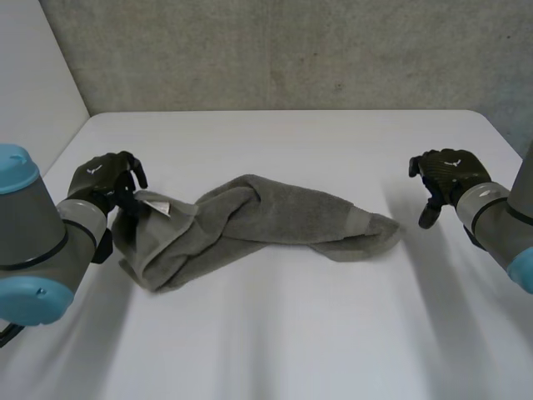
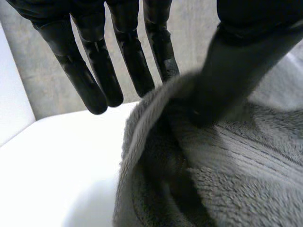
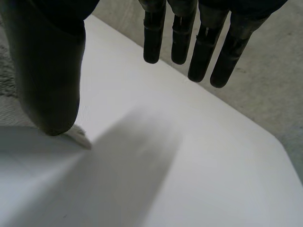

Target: Fold the towel.

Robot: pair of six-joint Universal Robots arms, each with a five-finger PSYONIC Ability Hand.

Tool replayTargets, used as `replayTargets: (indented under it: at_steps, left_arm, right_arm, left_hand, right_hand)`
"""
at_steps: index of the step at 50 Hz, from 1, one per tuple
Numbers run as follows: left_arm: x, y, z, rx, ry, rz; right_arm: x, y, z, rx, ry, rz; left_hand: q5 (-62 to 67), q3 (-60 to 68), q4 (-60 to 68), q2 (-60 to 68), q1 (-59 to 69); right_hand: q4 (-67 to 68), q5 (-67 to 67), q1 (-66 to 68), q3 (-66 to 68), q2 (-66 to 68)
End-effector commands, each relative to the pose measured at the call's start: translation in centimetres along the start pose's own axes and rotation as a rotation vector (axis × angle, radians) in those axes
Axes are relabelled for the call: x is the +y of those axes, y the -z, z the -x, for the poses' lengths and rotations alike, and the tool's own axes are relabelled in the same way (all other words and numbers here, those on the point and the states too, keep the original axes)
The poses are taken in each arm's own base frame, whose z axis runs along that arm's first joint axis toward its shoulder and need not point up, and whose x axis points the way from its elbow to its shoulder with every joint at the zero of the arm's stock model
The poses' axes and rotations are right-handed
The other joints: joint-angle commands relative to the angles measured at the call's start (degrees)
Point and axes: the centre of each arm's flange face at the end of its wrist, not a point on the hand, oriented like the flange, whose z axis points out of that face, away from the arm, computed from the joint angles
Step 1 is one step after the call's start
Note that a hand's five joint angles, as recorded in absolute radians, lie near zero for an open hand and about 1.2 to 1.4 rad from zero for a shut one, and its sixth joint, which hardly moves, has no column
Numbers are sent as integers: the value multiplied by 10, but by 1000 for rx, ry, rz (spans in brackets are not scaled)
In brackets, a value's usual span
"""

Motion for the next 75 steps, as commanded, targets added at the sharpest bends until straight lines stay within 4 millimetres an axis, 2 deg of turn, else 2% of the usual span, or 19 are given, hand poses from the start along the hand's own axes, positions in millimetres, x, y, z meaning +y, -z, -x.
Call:
replayTargets:
  at_steps: [1,2,4,5,6,10,11,12,14,15,17,19,25,29,34,39,50,66,75]
  left_arm:
    - [-4,-14,26,-68,0,-6]
    - [-4,-14,26,-68,0,-6]
    - [-5,-11,27,-66,-31,-3]
    - [-5,-11,27,-66,-31,-3]
    - [-7,-7,27,-65,-58,-5]
    - [-16,10,24,-58,-126,-24]
    - [-20,19,21,-42,-164,-33]
    - [-20,19,21,-41,-164,-33]
    - [-20,43,7,62,-244,-43]
    - [-20,43,7,63,-244,-43]
    - [-21,63,-6,167,-295,-65]
    - [-20,72,-11,214,-318,-71]
    - [-5,87,-17,280,-403,-40]
    - [2,87,-16,281,-453,-21]
    - [24,80,-13,295,-562,60]
    - [36,74,-9,298,-623,103]
    - [58,65,-7,319,-617,172]
    - [72,38,0,242,-633,185]
    - [79,34,0,247,-632,204]
  right_arm:
    - [-25,24,18,-120,31,-94]
    - [-25,24,18,-121,31,-94]
    - [-31,40,32,-227,64,-134]
    - [-31,40,32,-227,64,-134]
    - [-31,50,39,-282,100,-153]
    - [-23,68,55,-376,186,-178]
    - [-16,74,62,-416,227,-175]
    - [-8,76,67,-437,264,-164]
    - [-1,78,70,-449,293,-150]
    - [6,77,73,-461,313,-132]
    - [14,73,75,-473,319,-109]
    - [27,65,79,-486,311,-67]
    - [34,59,82,-489,307,-42]
    - [36,56,91,-506,315,-42]
    - [42,49,98,-509,320,-21]
    - [45,39,103,-485,339,-15]
    - [43,19,108,-419,361,-52]
    - [39,6,110,-336,346,-87]
    - [49,0,115,-338,324,-61]
  left_hand:
    - [-301,-199,-199,-197,-194]
    - [-302,-199,-199,-198,-195]
    - [-462,-360,-360,-358,-355]
    - [-463,-361,-361,-359,-356]
    - [-505,-402,-402,-401,-398]
    - [-505,-403,-403,-401,-398]
    - [-505,-403,-403,-401,-398]
    - [-505,-403,-403,-401,-398]
    - [-505,-403,-403,-401,-398]
    - [-505,-403,-403,-401,-398]
    - [-502,-400,-400,-398,-395]
    - [-494,-391,-391,-390,-387]
    - [-470,-368,-368,-366,-363]
    - [-468,-366,-366,-364,-361]
    - [-452,-349,-349,-348,-344]
    - [-452,-349,-349,-348,-344]
    - [-452,-349,-349,-348,-344]
    - [-450,-347,-347,-346,-343]
    - [-389,-287,-287,-285,-282]
  right_hand:
    - [-25,-7,-34,-29,-30]
    - [-25,-7,-33,-29,-30]
    - [-25,-7,-33,-29,-30]
    - [-25,-7,-33,-29,-30]
    - [-25,-7,-33,-29,-30]
    - [-25,-7,-33,-29,-30]
    - [-23,-5,-32,-27,-28]
    - [-23,-5,-32,-27,-28]
    - [-18,0,-27,-22,-23]
    - [-13,5,-22,-17,-18]
    - [-3,15,-12,-7,-8]
    - [29,47,20,25,24]
    - [64,82,56,60,60]
    - [76,94,67,72,71]
    - [78,96,69,74,73]
    - [76,94,67,72,71]
    - [118,136,109,114,113]
    - [118,136,109,114,113]
    - [135,153,126,131,130]
